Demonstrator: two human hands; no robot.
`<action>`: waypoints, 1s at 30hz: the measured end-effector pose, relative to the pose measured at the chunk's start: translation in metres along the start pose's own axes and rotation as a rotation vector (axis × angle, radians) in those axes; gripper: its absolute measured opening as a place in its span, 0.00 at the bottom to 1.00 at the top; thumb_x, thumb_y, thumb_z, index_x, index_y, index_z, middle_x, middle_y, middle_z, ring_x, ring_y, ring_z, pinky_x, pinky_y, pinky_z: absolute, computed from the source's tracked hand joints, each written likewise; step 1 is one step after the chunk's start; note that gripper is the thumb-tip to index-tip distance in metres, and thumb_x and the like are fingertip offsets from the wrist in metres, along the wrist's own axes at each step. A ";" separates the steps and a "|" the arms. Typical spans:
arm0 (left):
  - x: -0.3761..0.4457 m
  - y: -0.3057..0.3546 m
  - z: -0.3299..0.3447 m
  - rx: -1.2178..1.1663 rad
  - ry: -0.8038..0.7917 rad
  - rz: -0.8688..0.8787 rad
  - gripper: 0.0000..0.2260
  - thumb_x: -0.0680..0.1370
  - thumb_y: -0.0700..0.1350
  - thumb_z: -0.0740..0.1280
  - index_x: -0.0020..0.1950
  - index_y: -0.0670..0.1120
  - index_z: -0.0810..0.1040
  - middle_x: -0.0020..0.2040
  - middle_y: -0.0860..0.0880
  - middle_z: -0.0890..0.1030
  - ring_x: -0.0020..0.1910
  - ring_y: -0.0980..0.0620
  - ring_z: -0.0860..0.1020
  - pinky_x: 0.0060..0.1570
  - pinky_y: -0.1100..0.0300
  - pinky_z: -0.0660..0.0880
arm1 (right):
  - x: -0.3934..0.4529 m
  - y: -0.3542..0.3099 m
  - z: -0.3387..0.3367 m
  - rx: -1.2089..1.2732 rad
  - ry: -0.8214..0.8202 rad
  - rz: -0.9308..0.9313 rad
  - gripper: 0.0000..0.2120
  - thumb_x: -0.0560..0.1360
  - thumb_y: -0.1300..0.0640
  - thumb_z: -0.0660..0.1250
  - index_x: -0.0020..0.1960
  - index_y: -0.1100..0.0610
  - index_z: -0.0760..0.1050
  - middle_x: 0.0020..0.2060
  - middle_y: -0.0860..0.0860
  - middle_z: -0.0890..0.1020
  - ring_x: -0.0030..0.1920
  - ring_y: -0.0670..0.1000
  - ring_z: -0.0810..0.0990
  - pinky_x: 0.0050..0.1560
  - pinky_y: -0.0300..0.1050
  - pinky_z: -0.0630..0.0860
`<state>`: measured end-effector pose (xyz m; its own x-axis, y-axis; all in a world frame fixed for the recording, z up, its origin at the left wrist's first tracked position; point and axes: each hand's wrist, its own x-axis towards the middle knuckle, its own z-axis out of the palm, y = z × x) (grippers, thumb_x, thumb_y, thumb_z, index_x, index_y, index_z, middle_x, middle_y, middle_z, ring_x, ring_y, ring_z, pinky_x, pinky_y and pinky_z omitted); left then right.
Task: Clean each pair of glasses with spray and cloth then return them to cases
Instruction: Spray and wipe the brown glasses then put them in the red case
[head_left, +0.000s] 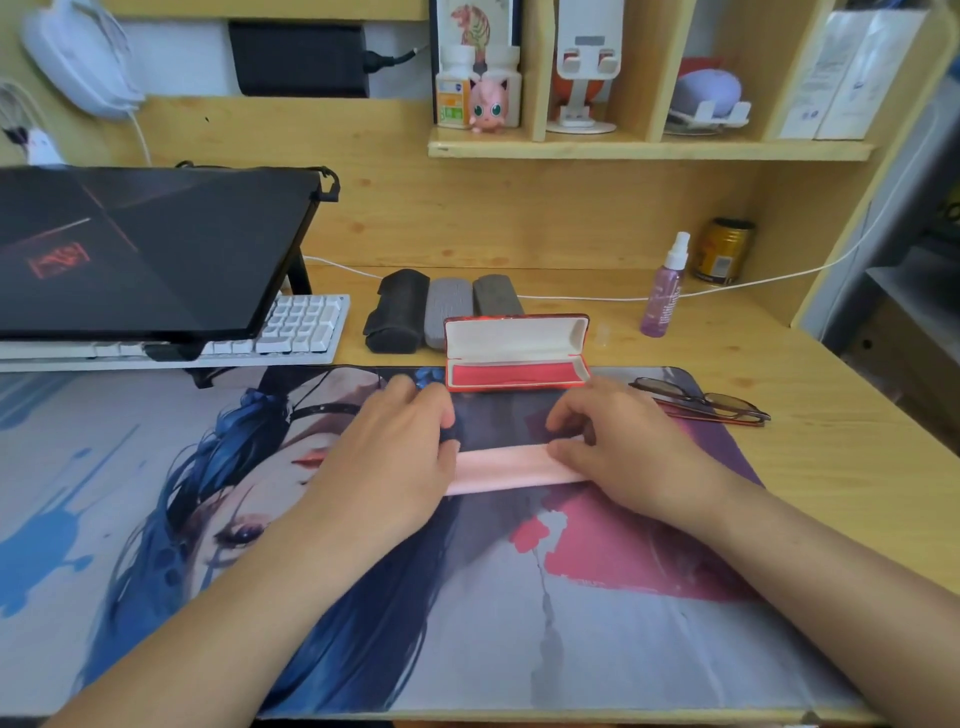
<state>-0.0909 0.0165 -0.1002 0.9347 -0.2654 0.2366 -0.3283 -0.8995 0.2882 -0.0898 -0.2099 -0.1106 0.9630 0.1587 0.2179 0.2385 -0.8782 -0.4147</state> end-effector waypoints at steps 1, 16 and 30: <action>-0.002 0.000 -0.003 -0.016 0.038 0.063 0.03 0.81 0.51 0.65 0.53 0.55 0.73 0.52 0.56 0.70 0.51 0.55 0.69 0.47 0.59 0.67 | -0.002 0.000 -0.001 0.035 0.041 -0.017 0.06 0.75 0.54 0.73 0.51 0.49 0.80 0.46 0.44 0.74 0.47 0.46 0.74 0.48 0.39 0.67; 0.011 -0.010 -0.011 -0.095 -0.185 0.264 0.05 0.80 0.50 0.65 0.44 0.55 0.78 0.38 0.56 0.80 0.41 0.56 0.75 0.44 0.59 0.73 | -0.009 -0.010 -0.006 -0.197 -0.165 -0.404 0.11 0.78 0.43 0.64 0.52 0.49 0.78 0.46 0.45 0.75 0.48 0.46 0.73 0.50 0.47 0.73; 0.092 -0.017 -0.003 0.005 0.381 0.406 0.11 0.72 0.32 0.72 0.46 0.47 0.83 0.41 0.54 0.80 0.41 0.49 0.77 0.41 0.50 0.73 | 0.066 0.041 -0.026 -0.254 0.393 -0.370 0.09 0.69 0.68 0.71 0.44 0.56 0.80 0.40 0.51 0.80 0.44 0.57 0.75 0.43 0.51 0.72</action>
<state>0.0004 0.0084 -0.0805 0.6175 -0.4473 0.6470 -0.6500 -0.7534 0.0996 -0.0199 -0.2476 -0.0905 0.6913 0.3380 0.6386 0.4651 -0.8845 -0.0354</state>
